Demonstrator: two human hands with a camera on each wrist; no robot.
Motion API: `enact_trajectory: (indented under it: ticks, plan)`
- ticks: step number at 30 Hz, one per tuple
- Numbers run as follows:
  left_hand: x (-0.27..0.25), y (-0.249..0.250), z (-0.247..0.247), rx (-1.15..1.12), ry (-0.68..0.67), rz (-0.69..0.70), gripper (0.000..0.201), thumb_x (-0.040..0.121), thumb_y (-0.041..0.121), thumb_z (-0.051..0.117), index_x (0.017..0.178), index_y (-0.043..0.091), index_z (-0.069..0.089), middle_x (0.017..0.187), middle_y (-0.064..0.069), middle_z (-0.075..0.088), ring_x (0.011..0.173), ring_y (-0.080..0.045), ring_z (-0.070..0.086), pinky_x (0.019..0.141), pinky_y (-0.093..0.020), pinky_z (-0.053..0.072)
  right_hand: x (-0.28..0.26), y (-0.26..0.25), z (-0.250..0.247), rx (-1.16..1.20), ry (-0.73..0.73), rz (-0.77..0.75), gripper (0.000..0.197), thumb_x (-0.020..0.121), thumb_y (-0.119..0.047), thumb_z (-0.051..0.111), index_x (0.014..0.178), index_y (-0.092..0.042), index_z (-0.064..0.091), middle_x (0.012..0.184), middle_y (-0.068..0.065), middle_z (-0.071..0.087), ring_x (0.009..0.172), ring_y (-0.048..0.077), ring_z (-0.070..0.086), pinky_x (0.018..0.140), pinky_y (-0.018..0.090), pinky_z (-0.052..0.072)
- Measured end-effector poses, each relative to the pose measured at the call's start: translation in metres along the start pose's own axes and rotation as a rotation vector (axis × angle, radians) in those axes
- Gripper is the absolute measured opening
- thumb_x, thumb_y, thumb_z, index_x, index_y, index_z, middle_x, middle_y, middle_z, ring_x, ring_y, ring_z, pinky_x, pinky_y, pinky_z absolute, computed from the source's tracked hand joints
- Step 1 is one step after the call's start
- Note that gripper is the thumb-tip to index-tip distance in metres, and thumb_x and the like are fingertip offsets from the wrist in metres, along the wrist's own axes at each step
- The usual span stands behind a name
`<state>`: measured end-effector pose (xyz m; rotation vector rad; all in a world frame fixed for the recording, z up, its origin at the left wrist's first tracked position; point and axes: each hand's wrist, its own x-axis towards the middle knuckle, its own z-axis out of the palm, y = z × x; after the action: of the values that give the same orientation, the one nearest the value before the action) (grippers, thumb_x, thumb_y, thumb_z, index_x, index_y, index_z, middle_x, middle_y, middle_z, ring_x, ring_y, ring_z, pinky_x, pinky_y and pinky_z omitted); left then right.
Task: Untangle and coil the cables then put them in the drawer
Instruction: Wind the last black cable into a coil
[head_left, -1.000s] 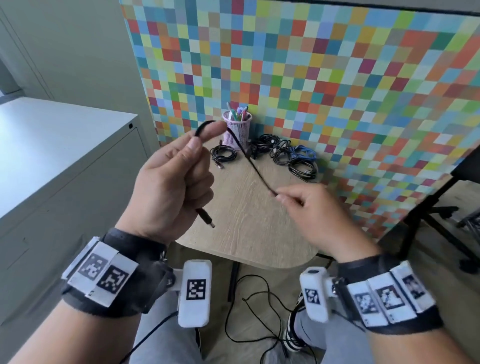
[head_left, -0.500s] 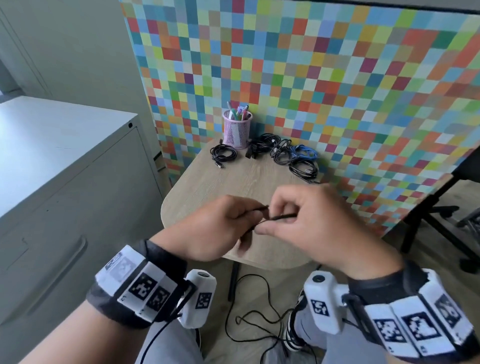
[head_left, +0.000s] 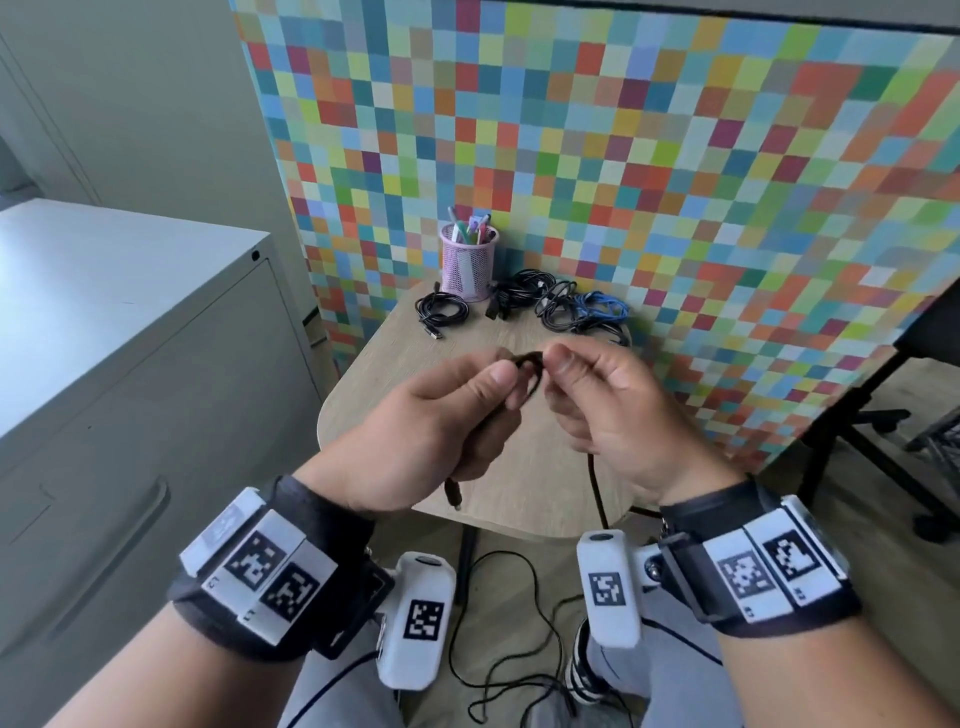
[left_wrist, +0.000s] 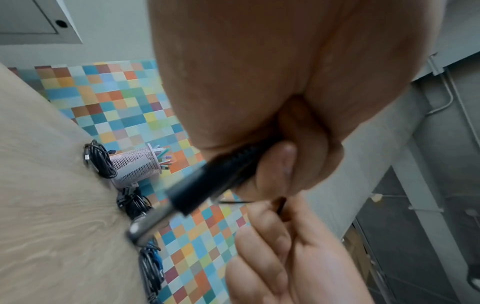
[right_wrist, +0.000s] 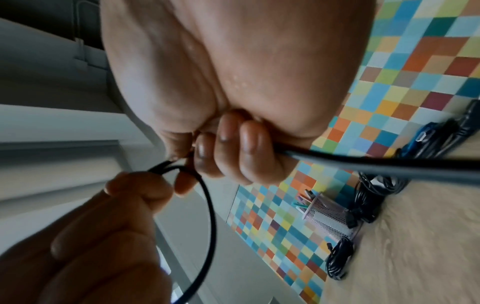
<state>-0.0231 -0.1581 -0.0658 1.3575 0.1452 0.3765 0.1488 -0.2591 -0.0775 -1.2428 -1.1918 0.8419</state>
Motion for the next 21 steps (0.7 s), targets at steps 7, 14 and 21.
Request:
enact_trajectory:
  ticks: [7,14,21]
  plan:
    - [-0.003,0.023,-0.009,-0.234,0.139,0.213,0.026,0.104,0.029,0.037,0.083,0.017,0.047,0.054,0.009,0.027,0.042,-0.008,0.012,0.042,-0.021,0.009,0.003,0.015,-0.012,-0.355,0.271,0.002,0.024,0.106,-0.015,0.055,0.119,-0.012,0.074,0.056,-0.027,0.056,0.055,-0.007,0.054,0.054,0.007,0.037]
    - [0.015,0.017,0.004,0.064,0.340,0.299,0.026,0.114,0.018,0.026,0.098,0.007,0.043,0.088,-0.017,0.076,0.088,-0.032,0.076,0.084,-0.042,0.062,-0.010,0.020,0.042,-1.069,-0.165,0.159,0.027,0.109,-0.039,0.042,0.103,-0.026,0.064,0.075,-0.005,0.062,0.074,0.021,0.059,0.059,0.035,0.036]
    - [0.010,0.009,-0.005,0.982,0.037,-0.074,0.025,0.111,0.022,0.040,0.089,0.012,0.048,0.065,-0.001,0.065,0.053,-0.013,0.058,0.057,-0.033,0.045,-0.012,-0.027,0.023,-0.830,-0.028,0.013,0.017,0.082,-0.033,0.084,0.071,-0.025,0.074,0.055,-0.015,0.059,0.055,0.004,0.054,0.056,0.020,0.035]
